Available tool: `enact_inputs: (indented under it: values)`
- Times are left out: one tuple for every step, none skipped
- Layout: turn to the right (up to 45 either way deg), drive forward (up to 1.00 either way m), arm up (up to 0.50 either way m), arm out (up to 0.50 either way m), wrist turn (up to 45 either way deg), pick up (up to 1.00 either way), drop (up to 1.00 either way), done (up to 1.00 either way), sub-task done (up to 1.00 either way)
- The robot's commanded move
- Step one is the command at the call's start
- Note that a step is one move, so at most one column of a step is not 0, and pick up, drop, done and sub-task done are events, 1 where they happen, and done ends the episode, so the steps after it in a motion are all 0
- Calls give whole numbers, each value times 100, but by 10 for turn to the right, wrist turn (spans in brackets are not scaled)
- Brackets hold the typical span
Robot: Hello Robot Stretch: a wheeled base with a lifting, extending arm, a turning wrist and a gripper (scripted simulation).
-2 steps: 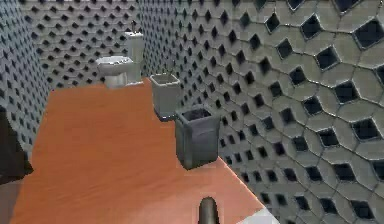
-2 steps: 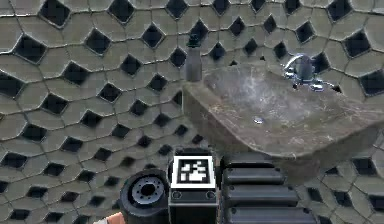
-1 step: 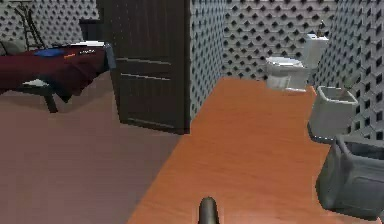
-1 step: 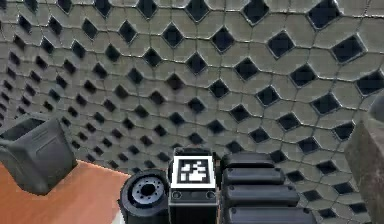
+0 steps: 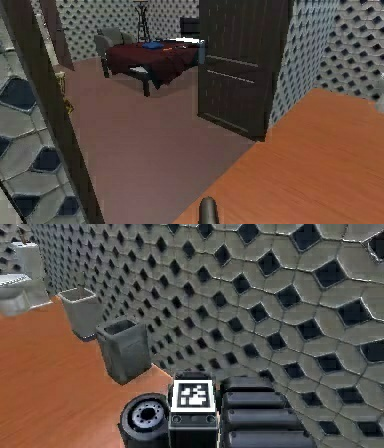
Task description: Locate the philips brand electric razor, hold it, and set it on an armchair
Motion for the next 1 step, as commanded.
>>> enact_inputs:
  values:
    - [0, 40, 0, 0, 0, 0, 0, 0, 0]
